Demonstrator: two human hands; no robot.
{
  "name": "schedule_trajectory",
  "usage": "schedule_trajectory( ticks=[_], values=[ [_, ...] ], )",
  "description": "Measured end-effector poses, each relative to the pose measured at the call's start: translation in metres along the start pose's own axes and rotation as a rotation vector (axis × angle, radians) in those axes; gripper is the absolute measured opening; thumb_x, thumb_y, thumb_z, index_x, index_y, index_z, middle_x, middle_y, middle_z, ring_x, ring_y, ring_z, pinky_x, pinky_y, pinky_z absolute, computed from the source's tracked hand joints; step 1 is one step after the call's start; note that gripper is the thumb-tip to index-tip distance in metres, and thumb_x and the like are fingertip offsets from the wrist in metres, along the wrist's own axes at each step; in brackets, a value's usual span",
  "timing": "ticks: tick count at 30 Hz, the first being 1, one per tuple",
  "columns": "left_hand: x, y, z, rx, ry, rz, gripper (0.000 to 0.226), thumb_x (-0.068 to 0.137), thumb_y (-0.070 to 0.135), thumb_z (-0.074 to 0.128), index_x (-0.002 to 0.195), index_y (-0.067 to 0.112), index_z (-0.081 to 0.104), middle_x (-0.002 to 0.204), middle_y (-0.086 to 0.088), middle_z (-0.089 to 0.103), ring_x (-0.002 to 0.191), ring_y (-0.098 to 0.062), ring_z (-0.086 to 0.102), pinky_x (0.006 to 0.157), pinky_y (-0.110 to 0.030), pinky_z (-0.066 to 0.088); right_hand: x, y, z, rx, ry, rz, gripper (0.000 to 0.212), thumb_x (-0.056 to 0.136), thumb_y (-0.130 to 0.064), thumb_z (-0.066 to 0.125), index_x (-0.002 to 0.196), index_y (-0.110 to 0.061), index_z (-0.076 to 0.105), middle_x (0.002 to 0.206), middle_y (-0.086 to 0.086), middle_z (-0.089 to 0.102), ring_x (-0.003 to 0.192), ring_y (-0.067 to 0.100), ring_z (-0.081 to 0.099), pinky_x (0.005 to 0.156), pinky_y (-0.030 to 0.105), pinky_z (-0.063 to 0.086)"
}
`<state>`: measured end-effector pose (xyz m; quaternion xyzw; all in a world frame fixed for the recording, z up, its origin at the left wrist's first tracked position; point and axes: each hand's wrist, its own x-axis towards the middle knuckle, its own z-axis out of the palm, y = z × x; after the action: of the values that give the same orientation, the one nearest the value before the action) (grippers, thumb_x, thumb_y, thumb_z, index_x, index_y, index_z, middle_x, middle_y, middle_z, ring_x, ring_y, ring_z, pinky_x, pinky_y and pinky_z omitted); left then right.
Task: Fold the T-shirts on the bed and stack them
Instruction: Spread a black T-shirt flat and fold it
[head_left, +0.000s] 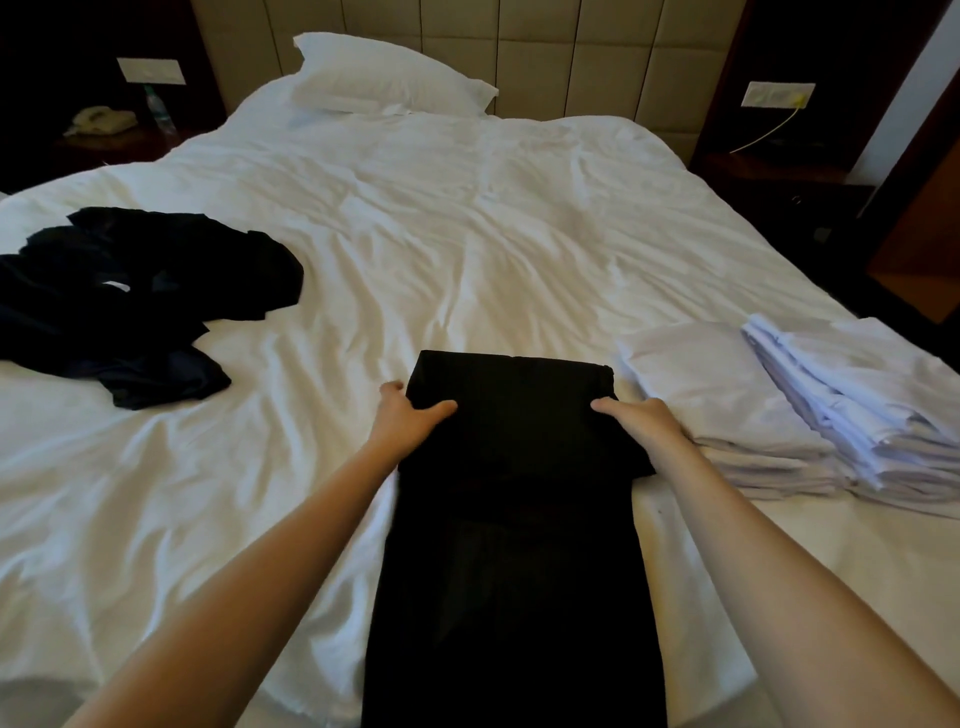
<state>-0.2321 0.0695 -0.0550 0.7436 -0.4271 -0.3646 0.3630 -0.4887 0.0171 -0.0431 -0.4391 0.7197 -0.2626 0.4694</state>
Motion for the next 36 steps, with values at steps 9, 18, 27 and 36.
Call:
schedule_trajectory(
  ticks=[9,18,27,36],
  values=[
    [0.039,-0.001,-0.011,-0.325,-0.277,-0.296,0.053,0.08,0.019,0.072,0.124,-0.002,0.052,0.11,-0.016,0.064,0.098,-0.032,0.064,0.086,-0.042,0.053,0.018,-0.006,0.0,0.001,-0.155,-0.023,0.047,0.086,-0.01,0.067,0.129,-0.003,0.049,0.123,0.013,0.057,0.112,0.03,0.054,0.09,0.035,0.043],
    [0.089,0.046,-0.011,-0.447,-0.128,-0.012,0.037,0.082,0.004,0.068,0.117,-0.003,0.058,0.086,-0.007,0.064,0.073,-0.017,0.063,0.067,-0.027,0.056,0.061,-0.043,0.012,0.046,0.069,-0.228,0.032,0.089,-0.013,0.063,0.12,-0.006,0.057,0.117,0.012,0.06,0.109,0.032,0.056,0.094,0.042,0.047],
    [0.133,0.015,-0.004,-0.419,-0.297,-0.217,0.053,0.086,0.038,0.063,0.126,0.005,0.054,0.111,-0.01,0.065,0.094,-0.025,0.065,0.078,-0.035,0.052,0.108,-0.05,0.029,0.159,0.051,-0.104,0.045,0.085,-0.02,0.07,0.123,-0.001,0.055,0.122,0.014,0.059,0.111,0.033,0.058,0.091,0.036,0.047],
    [0.077,-0.022,-0.003,-0.619,-0.479,-0.282,0.048,0.08,0.033,0.064,0.122,0.011,0.057,0.104,-0.011,0.07,0.09,-0.023,0.069,0.082,-0.035,0.051,0.072,-0.011,0.033,0.382,-0.031,0.022,0.073,0.073,-0.023,0.079,0.135,-0.006,0.045,0.128,0.012,0.056,0.114,0.031,0.056,0.085,0.037,0.048]
  ],
)
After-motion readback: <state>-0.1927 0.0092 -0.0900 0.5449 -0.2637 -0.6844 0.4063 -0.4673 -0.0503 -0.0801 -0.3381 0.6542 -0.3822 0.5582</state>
